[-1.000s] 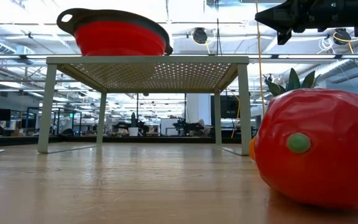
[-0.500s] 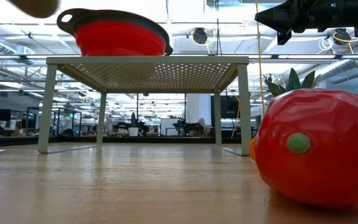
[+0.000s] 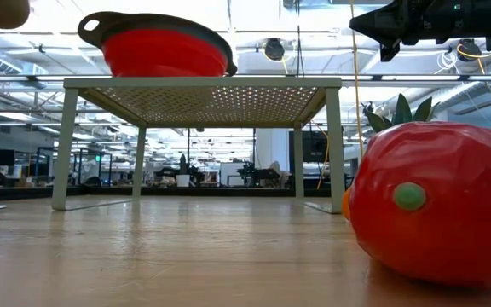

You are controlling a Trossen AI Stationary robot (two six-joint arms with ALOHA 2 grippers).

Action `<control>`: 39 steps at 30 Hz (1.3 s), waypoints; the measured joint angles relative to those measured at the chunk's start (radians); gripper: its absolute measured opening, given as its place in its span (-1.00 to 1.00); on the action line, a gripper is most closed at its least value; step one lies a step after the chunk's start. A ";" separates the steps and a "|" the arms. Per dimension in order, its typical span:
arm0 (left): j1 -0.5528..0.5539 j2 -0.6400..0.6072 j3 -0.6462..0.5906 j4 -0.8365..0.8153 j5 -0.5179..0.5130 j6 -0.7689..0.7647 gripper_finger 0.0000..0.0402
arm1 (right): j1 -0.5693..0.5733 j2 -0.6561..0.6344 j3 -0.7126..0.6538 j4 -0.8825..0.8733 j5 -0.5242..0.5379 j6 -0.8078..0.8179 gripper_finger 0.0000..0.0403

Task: Pick & Place Fruit
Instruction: Put the left kiwi into the strainer bowl on the shelf

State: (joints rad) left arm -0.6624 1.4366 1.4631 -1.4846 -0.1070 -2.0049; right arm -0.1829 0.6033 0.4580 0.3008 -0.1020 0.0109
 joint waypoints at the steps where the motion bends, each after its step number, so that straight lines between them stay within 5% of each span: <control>1: 0.000 -0.011 0.000 -0.022 -0.002 -0.003 -0.07 | 0.000 0.000 0.000 0.000 0.000 0.000 -1.00; 13: 0.011 -0.108 0.000 -0.087 -0.176 0.058 -0.07 | 0.000 0.000 0.000 0.000 0.000 0.003 -1.00; 39: 0.120 -0.215 0.000 -0.088 -0.314 0.259 -0.07 | 0.000 0.000 0.000 0.000 0.000 0.003 -1.00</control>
State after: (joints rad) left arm -0.5420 1.2213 1.4632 -1.5722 -0.4210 -1.7460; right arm -0.1828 0.6034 0.4580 0.3011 -0.1017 0.0139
